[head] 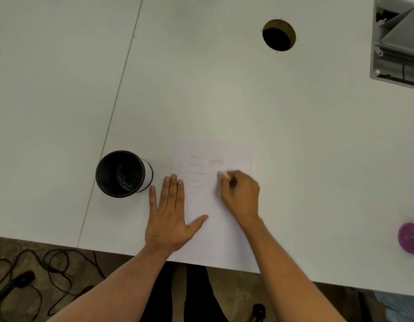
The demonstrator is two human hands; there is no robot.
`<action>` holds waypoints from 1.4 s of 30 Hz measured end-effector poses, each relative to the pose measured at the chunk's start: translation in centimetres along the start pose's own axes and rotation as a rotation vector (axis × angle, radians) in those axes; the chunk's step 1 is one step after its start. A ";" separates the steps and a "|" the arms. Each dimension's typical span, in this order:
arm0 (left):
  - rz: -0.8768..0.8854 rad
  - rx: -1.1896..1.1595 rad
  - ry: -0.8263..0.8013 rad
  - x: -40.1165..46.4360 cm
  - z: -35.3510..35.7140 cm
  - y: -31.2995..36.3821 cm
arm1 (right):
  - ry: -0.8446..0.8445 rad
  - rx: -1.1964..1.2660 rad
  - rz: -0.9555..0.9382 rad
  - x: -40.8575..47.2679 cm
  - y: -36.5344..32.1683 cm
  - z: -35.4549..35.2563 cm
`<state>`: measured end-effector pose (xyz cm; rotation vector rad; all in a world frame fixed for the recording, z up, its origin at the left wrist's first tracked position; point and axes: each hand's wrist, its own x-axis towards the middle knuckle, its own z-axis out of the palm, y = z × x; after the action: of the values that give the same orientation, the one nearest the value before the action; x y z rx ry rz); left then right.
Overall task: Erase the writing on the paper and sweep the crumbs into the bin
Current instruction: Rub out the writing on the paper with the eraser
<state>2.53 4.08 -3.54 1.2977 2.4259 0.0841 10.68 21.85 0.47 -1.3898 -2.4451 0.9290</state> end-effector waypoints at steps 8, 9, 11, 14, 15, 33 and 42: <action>0.002 -0.011 -0.004 0.0 0.0 0.0 | -0.146 0.015 -0.010 -5.4 -0.7 0.4; 0.002 -0.011 -0.003 0.0 0.1 0.0 | -0.148 0.006 -0.034 -5.2 -0.5 0.5; 0.001 0.002 0.005 0.0 0.1 0.0 | -0.078 0.007 -0.015 -2.8 -0.1 0.3; 0.002 0.005 0.017 0.0 0.0 0.1 | -0.024 0.041 0.100 1.3 0.4 -0.4; 0.000 0.005 0.016 0.0 0.0 0.1 | -0.018 0.055 0.114 1.5 0.3 -0.5; 0.002 -0.007 0.001 0.1 0.0 0.0 | -0.164 0.085 0.019 -4.5 -1.4 0.9; -0.004 -0.002 0.008 0.0 -0.1 0.0 | -0.015 0.101 0.072 -0.6 -0.7 0.7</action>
<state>2.54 4.08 -3.46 1.2946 2.4347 0.0906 10.20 20.75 0.39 -1.4492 -2.3371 1.0664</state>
